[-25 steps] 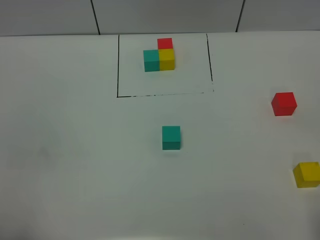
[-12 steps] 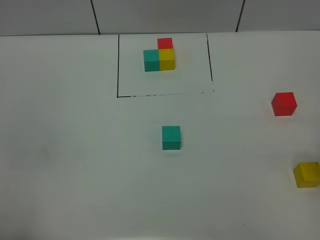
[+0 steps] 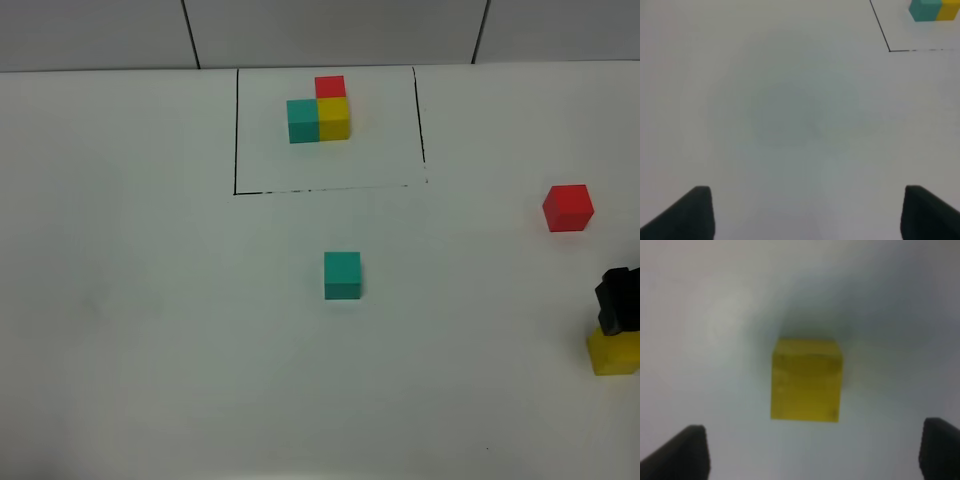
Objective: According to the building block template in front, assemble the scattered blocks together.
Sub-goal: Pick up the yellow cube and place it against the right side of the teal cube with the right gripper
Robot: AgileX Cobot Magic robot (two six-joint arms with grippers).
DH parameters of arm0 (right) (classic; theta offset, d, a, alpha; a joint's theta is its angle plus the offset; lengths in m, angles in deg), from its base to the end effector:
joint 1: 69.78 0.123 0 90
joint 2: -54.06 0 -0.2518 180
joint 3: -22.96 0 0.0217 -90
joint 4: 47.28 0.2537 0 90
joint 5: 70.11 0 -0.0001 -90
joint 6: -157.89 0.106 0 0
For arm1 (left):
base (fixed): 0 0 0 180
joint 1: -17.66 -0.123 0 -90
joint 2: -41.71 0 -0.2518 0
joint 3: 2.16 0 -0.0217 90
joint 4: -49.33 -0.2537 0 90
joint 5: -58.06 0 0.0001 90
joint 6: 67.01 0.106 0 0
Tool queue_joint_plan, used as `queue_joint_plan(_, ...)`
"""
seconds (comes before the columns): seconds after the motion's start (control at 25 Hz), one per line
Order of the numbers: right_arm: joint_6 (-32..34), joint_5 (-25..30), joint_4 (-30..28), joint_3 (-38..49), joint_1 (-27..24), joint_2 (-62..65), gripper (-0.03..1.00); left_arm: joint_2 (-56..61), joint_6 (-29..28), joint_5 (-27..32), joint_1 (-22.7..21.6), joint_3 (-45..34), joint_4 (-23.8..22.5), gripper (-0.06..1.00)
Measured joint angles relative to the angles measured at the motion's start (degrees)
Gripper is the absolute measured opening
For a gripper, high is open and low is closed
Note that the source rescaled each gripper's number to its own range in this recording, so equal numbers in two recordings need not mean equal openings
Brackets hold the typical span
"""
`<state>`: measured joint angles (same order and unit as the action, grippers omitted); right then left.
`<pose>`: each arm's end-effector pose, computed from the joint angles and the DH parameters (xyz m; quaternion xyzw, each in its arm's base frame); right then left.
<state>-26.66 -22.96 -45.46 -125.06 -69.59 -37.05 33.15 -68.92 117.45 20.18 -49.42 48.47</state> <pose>0.2472 0.0033 0.1500 -0.0314 0.9958 0.0093 0.0855 0.0446 -0.0006 0.2757 0.0043 0.8443 -0.0132 0.5356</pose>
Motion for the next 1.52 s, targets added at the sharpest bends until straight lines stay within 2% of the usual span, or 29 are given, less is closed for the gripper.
queue_joint_plan(0.16, -0.8, -4.8, 0.6, 2.7, -0.7, -1.7, 0.73, 0.0, 0.0, 0.0, 0.0, 0.0, 0.0, 0.80)
queue_joint_plan(0.28, -0.9, -6.5, 0.6, 4.1, -2.2, -2.0, 0.73, 0.0, 0.0, 0.0, 0.0, 0.0, 0.0, 0.80)
queue_joint_plan(0.84, -2.0, -8.7, 3.6, 4.8, -2.4, -7.4, 0.73, 0.0, -0.1, 0.0, 0.0, 0.0, 0.0, 0.80)
queue_joint_plan(1.16, -3.0, -14.6, 5.4, 8.0, -2.4, -9.4, 0.73, 0.0, -0.1, 0.0, 0.0, 0.0, 0.0, 0.80)
queue_joint_plan(1.52, -3.3, -16.3, 5.5, 8.1, -2.4, -13.8, 0.73, 0.0, -0.1, 0.0, 0.0, 0.0, 0.0, 0.80)
